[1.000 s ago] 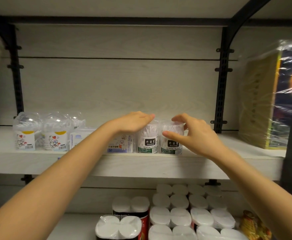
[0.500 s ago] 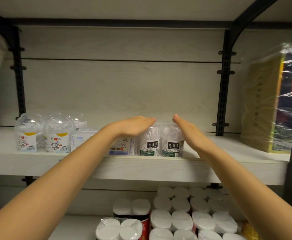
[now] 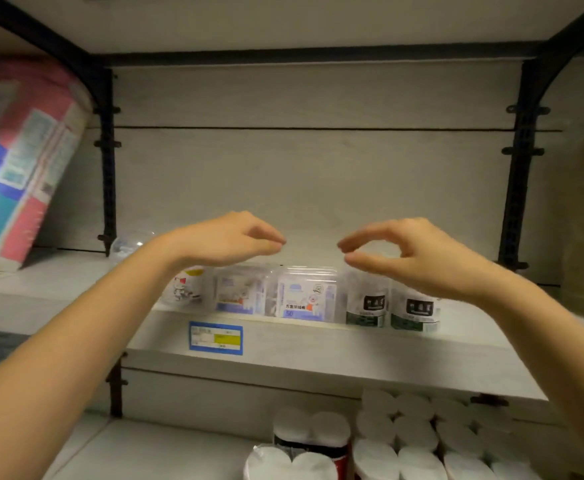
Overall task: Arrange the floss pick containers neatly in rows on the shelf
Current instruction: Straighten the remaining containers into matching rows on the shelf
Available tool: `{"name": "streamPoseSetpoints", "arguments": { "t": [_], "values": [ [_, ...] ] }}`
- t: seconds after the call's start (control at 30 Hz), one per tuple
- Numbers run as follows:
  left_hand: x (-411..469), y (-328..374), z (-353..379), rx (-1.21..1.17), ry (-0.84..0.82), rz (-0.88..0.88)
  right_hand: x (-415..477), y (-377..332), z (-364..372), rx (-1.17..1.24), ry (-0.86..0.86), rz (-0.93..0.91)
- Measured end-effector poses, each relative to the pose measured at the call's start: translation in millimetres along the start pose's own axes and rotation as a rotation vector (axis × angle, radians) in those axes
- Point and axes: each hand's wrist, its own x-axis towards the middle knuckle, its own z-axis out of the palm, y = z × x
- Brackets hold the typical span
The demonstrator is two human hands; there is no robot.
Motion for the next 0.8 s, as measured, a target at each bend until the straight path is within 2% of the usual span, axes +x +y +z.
{"name": "streamPoseSetpoints", "arguments": {
  "t": [0.1, 0.17, 0.3, 0.4, 0.6, 0.8],
  "values": [
    [-10.5, -20.3, -7.6, 0.102, -0.105, -0.033, 26.7, -24.9, 14.8, -0.290, -0.143, -0.043],
    [-12.9, -32.9, -14.4, 0.164, -0.164, -0.070, 47.6, -34.1, 21.2, -0.410, -0.237, 0.022],
    [-2.3, -47.2, -26.9, 0.364, -0.255, -0.073, 82.9, -46.1, 23.5, -0.408, -0.576, 0.257],
    [13.7, -45.5, -30.0, 0.461, -0.271, -0.019, 96.4, -52.2, 28.5, -0.489, -0.725, 0.349],
    [39.3, -43.2, -26.7, 0.426, -0.472, 0.097, 106.5, -50.3, 33.1, -0.520, -0.765, 0.428],
    [43.2, -42.3, -25.7, 0.295, -0.437, 0.086, 113.2, -47.5, 34.0, -0.552, -0.786, 0.399]
  ]
}}
